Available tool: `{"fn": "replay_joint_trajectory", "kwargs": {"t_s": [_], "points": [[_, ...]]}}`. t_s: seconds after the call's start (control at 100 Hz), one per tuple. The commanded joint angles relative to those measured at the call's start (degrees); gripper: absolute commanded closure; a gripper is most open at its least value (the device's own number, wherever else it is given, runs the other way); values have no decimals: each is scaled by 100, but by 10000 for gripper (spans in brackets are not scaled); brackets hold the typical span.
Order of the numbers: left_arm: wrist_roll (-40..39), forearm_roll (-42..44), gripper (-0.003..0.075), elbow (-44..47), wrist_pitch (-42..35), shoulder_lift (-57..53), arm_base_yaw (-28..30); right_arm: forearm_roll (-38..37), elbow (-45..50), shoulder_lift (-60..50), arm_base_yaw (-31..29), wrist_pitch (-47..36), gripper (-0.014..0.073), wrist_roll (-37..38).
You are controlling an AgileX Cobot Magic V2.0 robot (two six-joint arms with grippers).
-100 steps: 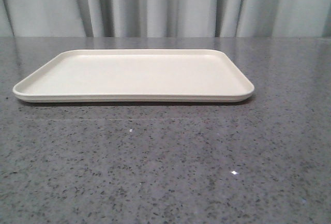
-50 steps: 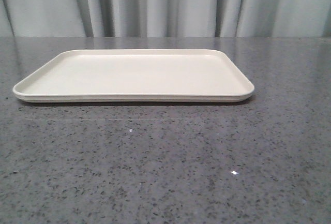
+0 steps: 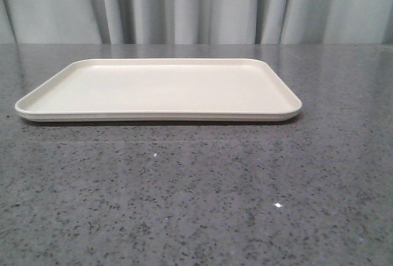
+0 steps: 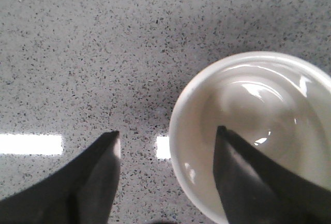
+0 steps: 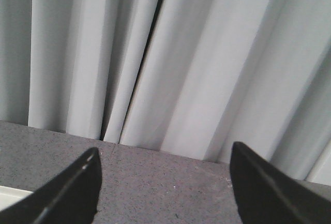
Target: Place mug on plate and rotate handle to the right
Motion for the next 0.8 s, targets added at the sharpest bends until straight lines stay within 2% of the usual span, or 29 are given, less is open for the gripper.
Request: {"fn": "replay_joint_trajectory", "kwargs": {"t_s": [0.0,0.79], "points": [[-5,-9,321,-134,-248,73,9,-69,-173,33,9,-406,68,-35],[-5,-161,321,207,-387,346,9,-69,-168,40,9,-366,68,-35]]}}
